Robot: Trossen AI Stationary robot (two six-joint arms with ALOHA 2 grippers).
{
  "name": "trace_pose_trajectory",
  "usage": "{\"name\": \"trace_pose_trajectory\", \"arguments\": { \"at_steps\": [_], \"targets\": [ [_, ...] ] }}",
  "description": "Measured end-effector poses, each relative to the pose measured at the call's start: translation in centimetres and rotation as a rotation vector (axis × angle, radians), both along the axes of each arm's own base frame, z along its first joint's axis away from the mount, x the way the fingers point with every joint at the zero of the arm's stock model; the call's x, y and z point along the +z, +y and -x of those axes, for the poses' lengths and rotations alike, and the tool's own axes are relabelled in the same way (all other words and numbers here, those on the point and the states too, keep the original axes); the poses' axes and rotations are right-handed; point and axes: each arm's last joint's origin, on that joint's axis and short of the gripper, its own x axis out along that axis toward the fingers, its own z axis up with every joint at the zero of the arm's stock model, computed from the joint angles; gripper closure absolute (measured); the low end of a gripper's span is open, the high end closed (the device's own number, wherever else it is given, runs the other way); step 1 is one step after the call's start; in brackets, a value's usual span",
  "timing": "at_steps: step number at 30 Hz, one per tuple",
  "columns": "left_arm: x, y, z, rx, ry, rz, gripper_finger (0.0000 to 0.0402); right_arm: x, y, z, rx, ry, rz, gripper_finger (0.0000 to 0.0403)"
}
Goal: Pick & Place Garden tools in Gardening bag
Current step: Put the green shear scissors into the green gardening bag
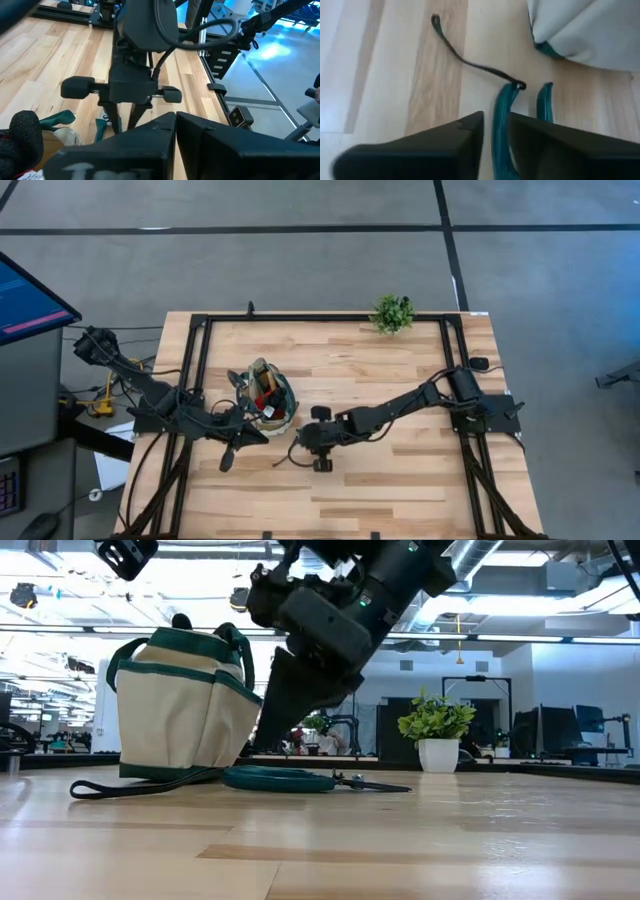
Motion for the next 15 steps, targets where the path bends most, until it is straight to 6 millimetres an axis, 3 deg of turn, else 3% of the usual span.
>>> {"name": "trace_pose_trajectory", "arguments": {
  "at_steps": [7,15],
  "targets": [
    [0.00,0.00,0.00,0.000,0.000,0.000,0.0400,0.07,-0.25,-0.15,0.047,0.013,-0.081,0.0256],
    [0.00,0.00,0.00,0.000,0.000,0.000,0.0400,0.06,-0.72,-0.25,0.018,0.008,-0.054,0.0257]
  ]
}}
